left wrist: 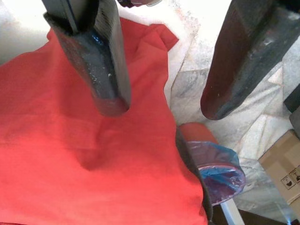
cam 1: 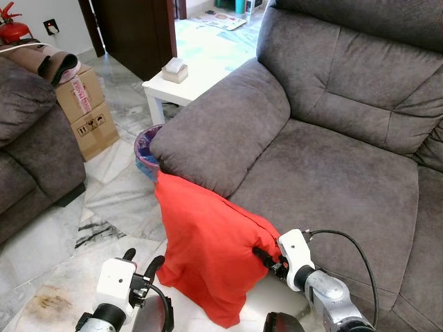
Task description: Move the pillow to the sofa from floor
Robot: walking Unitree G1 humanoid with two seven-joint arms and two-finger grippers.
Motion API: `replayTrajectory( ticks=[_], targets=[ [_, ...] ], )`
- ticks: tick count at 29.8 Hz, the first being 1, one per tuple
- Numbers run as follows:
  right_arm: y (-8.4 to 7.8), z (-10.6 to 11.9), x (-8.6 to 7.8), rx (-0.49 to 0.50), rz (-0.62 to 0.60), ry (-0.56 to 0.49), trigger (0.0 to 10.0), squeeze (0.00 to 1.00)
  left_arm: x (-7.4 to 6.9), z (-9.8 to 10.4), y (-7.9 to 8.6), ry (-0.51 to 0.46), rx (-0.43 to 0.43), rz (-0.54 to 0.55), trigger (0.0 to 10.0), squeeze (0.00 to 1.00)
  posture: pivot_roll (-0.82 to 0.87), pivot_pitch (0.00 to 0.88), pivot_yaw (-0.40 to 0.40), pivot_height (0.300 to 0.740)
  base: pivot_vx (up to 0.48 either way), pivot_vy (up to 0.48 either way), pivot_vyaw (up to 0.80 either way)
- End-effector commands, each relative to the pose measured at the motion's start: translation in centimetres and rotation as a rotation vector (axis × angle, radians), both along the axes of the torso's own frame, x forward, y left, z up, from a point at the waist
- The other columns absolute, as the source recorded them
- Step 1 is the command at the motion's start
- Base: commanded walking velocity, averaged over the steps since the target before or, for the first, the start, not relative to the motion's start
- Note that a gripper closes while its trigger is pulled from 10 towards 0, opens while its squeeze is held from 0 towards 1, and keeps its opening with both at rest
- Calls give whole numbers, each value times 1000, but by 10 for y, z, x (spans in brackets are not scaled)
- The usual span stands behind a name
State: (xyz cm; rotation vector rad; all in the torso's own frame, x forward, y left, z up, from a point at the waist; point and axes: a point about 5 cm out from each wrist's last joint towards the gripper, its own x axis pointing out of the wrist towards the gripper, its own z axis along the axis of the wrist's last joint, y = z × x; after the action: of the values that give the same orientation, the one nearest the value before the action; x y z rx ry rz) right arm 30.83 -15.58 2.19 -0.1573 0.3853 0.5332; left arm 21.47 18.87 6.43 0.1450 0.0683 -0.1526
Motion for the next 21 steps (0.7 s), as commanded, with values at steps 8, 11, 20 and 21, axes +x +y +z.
replayTrajectory(
  ticks=[8,11,20,21],
  targets=[
    [-6,-7,-6,-39,-27,13,0,0,6,-3,-6,20,19,-45,10000,0,91,154,1,595,0,0,0],
    [-8,-5,-4,-41,-60,-5,0,0,9,-4,-9,20,16,-60,10000,0,76,143,1,595,0,0,0],
    [-10,-2,-3,5,-161,-57,0,0,18,-4,-14,7,2,-79,10000,0,40,116,10,595,0,0,0],
    [-10,-2,-3,11,-173,-59,0,0,18,-4,-15,7,1,-80,10000,0,36,113,10,595,0,0,0]
  ],
)
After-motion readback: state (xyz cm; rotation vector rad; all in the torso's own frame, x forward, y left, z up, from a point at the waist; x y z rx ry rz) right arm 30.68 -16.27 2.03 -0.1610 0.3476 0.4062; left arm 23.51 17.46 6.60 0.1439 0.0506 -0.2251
